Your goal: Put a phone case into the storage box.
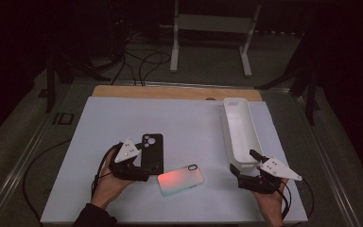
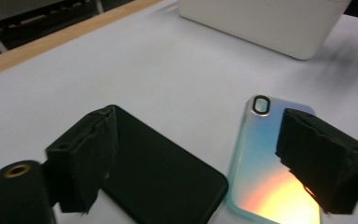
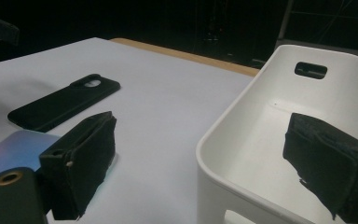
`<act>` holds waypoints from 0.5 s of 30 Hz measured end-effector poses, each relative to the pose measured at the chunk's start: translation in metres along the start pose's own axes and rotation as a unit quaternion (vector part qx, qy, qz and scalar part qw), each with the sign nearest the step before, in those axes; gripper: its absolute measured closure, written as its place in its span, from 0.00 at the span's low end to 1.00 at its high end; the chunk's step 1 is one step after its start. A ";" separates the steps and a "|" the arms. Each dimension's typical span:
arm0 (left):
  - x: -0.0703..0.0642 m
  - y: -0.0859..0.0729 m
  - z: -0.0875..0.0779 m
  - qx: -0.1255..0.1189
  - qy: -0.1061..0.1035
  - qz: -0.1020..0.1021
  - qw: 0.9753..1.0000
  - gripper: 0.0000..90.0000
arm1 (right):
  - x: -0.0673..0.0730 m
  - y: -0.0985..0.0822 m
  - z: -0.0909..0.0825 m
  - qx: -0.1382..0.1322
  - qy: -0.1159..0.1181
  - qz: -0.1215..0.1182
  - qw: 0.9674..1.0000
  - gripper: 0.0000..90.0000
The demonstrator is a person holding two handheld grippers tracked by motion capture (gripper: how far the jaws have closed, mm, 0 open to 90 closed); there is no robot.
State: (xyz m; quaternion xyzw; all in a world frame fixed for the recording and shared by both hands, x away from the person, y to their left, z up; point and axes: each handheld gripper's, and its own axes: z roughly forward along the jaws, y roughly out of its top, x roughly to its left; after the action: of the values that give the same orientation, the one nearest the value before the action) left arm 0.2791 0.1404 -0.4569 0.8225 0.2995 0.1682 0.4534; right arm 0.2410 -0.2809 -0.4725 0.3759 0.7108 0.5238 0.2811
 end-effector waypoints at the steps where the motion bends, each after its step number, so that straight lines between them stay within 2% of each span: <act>1: -0.001 0.000 0.002 0.002 -0.003 0.002 1.000 0.13 | 0.000 0.000 0.000 0.000 0.000 0.000 1.000 0.10; 10: -0.008 0.002 0.016 0.021 -0.021 0.009 1.000 0.08 | 0.000 0.000 0.000 0.001 0.000 0.000 1.000 0.10; 12: -0.008 0.003 0.020 0.028 -0.035 0.010 0.999 0.03 | 0.000 0.000 0.000 0.000 0.000 0.000 1.000 0.10; 15: -0.010 0.003 0.023 0.033 -0.039 0.014 0.999 0.01 | 0.000 -0.001 0.000 0.000 -0.001 0.001 1.000 0.10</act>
State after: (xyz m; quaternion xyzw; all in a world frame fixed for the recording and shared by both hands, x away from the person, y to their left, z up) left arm 0.2849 0.1173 -0.4669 0.8469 0.2754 0.1327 0.4350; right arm 0.2407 -0.2815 -0.4729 0.3768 0.7103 0.5237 0.2814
